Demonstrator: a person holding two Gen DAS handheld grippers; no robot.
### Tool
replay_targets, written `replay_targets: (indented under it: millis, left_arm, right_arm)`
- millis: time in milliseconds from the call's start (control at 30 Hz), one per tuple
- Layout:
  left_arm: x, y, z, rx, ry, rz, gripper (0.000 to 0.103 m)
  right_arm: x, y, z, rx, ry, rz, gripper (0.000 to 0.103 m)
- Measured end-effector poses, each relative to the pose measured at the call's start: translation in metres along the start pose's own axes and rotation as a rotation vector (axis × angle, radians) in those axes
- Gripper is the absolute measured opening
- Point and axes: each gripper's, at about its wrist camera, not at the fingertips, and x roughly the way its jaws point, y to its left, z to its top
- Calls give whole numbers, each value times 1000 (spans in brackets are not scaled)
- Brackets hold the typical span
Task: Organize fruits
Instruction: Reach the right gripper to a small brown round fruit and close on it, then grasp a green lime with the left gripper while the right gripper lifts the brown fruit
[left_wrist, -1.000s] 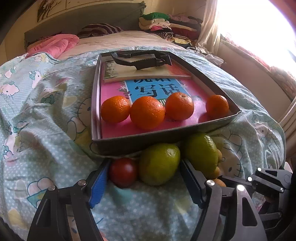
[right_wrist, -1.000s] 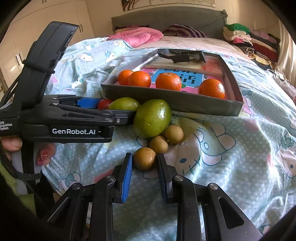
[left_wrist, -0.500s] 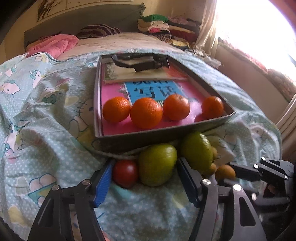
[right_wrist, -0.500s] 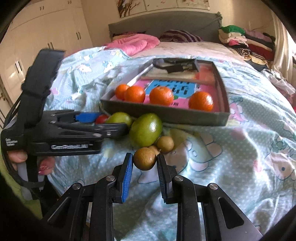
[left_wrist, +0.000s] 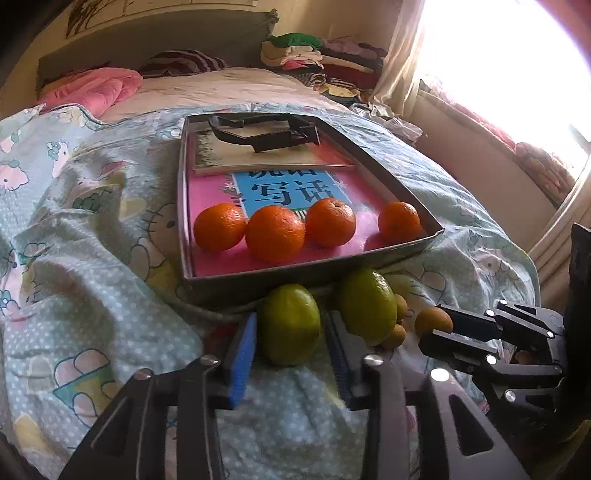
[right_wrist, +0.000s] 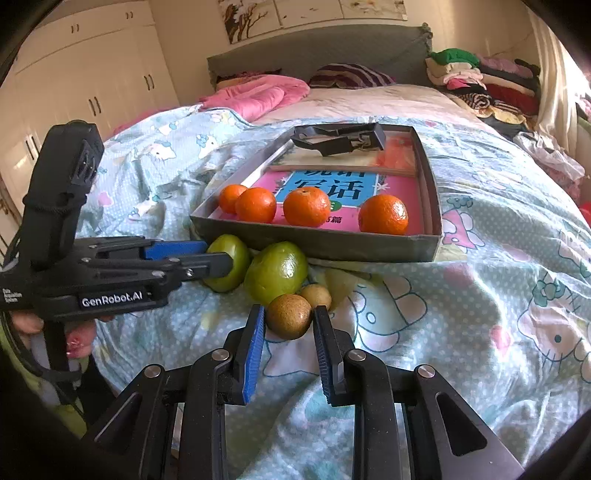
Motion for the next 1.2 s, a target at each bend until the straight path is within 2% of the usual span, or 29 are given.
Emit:
replay_targets:
  millis: [100,367,467,533,633,900,1067,1200]
  left_arm:
    - [5,-6,0,32,0,15,48]
    - [12,-17,-2,73,-14,104,48]
    - [9,-11,-4,74,-15,74,48]
    - [0,1,-3,24,-20,19,48]
    - [-8,14,-1,-17,-27,-18,48]
    - [-14,22,-1,-12,-6,-22,48]
    - [-2,2,1,40,38,-42,48]
    - [14,-13,6,97,76,39,49]
  right_arm:
    - [-1,-1,-1,5,-3,4,27]
    - [-2,-6,-1,21,-8,7,27]
    - [-3,-7,-1,26,-11,7,27]
    - [-4,-8,-1,28,-15,11,27]
    - [-6,-9,0,31,-20,17,27]
    - [-5,-10,-1,36,-19,23,27]
    - [-3,-10,-1,37,-16,25,27]
    - [-4,-9,-1,31,-16,25,27]
